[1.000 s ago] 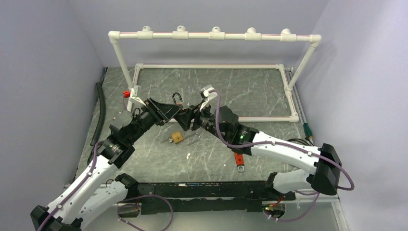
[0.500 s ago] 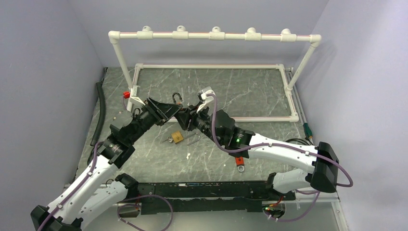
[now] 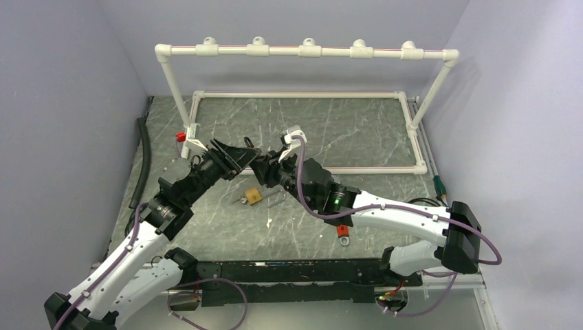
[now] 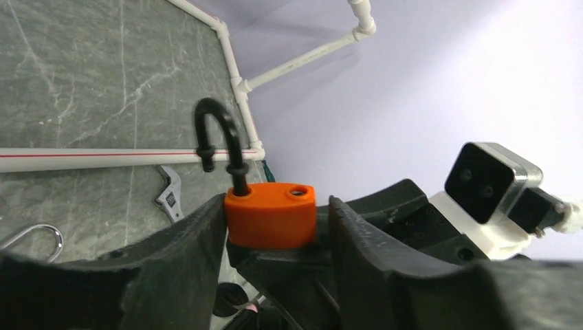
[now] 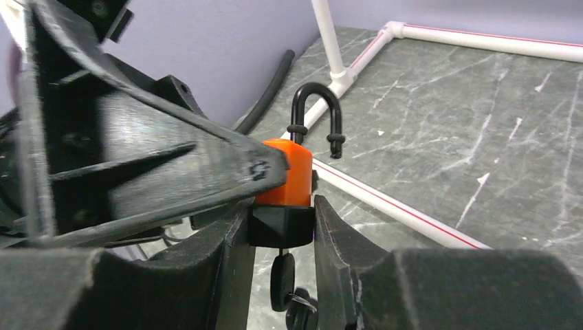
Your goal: Unlock with the key
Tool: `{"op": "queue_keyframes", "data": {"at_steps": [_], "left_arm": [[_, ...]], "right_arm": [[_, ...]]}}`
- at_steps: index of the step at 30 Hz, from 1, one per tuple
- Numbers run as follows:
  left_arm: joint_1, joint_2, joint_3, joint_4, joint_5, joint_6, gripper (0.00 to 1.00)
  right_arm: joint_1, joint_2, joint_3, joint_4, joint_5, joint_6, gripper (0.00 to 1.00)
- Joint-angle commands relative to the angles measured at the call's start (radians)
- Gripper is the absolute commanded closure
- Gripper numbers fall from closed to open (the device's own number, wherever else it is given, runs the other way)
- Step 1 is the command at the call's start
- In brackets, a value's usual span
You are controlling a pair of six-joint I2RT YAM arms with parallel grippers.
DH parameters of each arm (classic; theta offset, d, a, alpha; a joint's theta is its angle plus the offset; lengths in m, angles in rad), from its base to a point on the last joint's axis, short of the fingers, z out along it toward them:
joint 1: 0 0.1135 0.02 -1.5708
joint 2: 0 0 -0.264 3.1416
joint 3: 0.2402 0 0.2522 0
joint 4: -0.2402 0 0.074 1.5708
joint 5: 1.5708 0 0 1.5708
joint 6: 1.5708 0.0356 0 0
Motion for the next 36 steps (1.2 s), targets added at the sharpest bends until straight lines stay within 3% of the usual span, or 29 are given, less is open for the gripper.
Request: {"op": "queue_keyframes", "data": {"at_steps": [1,4,7,14,20,30,36], "left_arm": [[-0.003,-0.03,0.004,0.087,0.044,-0.005,0.31],[-0.003,-0.034,0.003,0.076,0.056,0.009,0.18],[-0.002,-0.046,0.006,0.053,0.05,0.034,0.14],[-0.001,-0.126,-0.015,-0.015,0.031,0.156,0.15],[-0.001,-0.187,-0.006,-0.068,0.115,0.342,0.16],[-0.001,-0.249,0.042,0.03,0.369,0.469,0.08],[-0.001,-0.23,0.061,0.2,0.515,0.405,0.09]], "right_arm": [[-0.008,-0.044,0.025,0.012,0.061,0.0,1.0],[-0.008,-0.071,0.013,0.003,0.055,0.005,1.0],[-0.008,-0.1,-0.003,-0.009,0.05,0.012,1.0],[-0.008,-0.195,-0.038,-0.043,0.017,0.024,1.0],[-0.008,-0.294,-0.044,-0.119,-0.121,0.024,1.0],[-0.044,-0.497,-0.028,-0.244,-0.444,0.045,1.0],[-0.064,-0.552,-0.029,-0.229,-0.596,0.096,1.0]]}}
